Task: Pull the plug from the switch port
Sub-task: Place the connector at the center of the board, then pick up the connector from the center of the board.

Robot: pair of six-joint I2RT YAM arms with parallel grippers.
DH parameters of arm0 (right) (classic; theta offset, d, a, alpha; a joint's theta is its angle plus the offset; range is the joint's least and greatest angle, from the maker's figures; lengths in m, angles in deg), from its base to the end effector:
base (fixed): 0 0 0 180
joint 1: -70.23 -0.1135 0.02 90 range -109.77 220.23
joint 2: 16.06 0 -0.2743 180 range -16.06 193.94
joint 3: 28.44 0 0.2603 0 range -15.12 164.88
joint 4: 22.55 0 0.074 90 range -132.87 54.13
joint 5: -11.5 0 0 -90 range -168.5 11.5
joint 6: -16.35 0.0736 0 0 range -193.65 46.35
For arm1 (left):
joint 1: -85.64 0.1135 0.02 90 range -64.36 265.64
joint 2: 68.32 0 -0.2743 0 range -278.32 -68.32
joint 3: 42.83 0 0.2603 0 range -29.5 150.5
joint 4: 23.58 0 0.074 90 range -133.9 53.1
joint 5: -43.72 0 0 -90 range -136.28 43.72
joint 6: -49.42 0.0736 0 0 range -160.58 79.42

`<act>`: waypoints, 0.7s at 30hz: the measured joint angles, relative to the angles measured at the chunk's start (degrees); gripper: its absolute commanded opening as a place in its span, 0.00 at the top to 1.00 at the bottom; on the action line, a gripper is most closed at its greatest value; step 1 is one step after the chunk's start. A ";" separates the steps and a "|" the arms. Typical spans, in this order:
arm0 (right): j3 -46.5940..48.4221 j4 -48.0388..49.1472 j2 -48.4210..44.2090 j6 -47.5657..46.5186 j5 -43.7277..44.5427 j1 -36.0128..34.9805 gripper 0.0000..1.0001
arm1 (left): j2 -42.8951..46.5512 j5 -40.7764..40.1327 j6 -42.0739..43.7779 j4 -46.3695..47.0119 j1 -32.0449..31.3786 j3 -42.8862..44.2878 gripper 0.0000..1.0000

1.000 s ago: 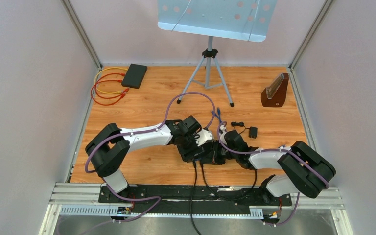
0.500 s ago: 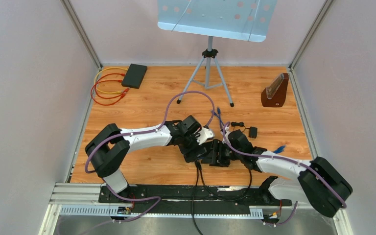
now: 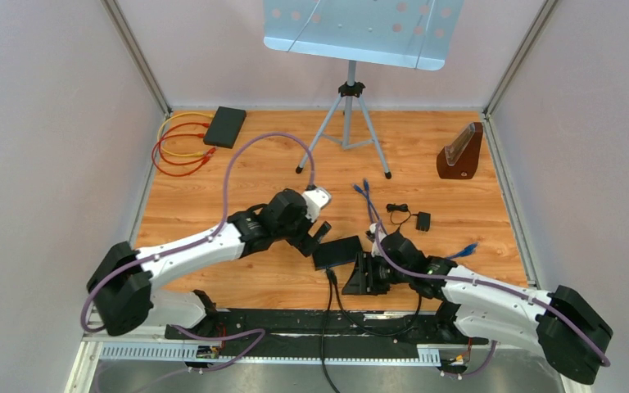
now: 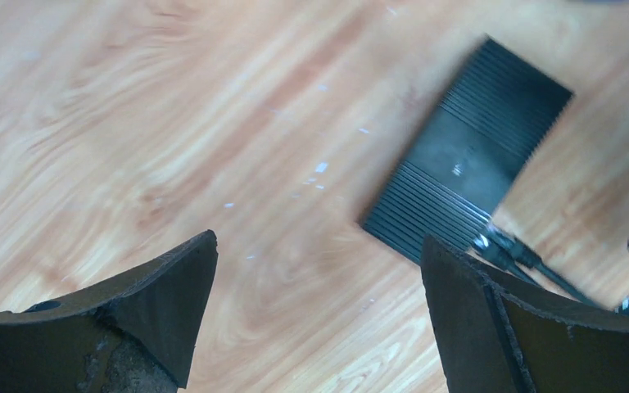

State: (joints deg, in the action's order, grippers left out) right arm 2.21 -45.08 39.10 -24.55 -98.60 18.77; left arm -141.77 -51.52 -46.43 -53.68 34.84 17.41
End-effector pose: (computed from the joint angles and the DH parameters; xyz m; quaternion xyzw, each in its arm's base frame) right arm 0.1034 0.1704 0.1259 -0.0828 0.9148 0.3811 0.1055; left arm 0.1964 -0.2301 0.2159 0.3339 0.8544 -0.1509 0.3684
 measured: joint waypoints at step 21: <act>16.50 -13.14 20.35 6.32 26.86 -20.33 1.00 | 17.84 -13.22 -12.04 -1.90 5.55 -8.55 0.00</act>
State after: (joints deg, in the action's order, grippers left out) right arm 18.71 -58.22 59.44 -18.23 -71.74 -1.56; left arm -123.93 -64.74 -58.47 -55.58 40.39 8.87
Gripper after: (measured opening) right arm 0.012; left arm 0.998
